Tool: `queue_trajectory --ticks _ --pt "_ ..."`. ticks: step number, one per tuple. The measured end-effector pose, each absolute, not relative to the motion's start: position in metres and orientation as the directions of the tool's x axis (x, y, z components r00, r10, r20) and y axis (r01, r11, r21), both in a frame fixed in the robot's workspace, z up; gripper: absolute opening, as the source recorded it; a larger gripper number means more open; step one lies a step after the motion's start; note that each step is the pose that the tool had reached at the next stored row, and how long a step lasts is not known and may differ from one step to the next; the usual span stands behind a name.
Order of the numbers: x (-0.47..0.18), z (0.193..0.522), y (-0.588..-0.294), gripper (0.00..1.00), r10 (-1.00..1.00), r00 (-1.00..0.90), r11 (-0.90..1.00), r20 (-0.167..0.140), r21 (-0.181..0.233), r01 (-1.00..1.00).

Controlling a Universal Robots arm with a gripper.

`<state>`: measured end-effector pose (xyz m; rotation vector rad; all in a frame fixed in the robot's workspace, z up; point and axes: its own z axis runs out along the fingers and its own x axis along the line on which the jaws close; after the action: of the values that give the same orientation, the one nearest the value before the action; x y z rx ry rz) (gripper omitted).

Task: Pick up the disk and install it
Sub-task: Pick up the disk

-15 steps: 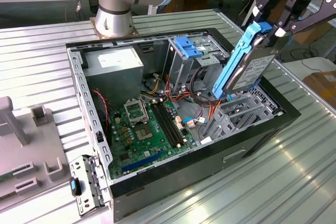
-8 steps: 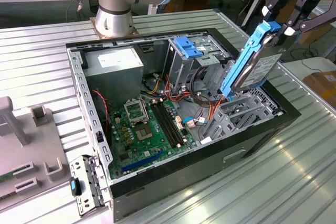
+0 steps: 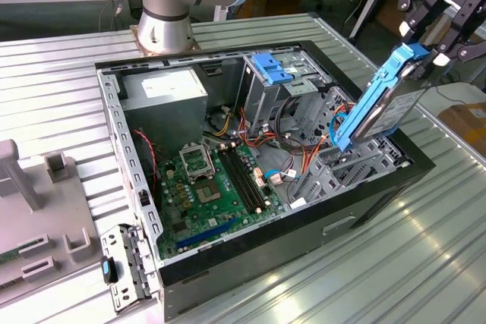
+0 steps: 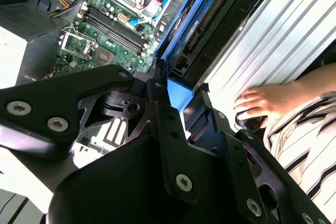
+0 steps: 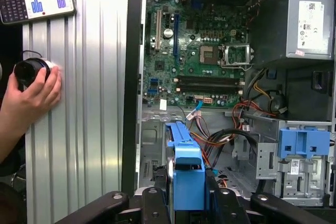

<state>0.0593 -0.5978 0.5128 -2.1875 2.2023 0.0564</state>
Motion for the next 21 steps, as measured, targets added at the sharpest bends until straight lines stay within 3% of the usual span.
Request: queue_trajectory --ticks 21 --pt "0.061 0.489 -0.590 0.36 -0.997 -0.057 0.058 -0.051 -0.002 -0.998"
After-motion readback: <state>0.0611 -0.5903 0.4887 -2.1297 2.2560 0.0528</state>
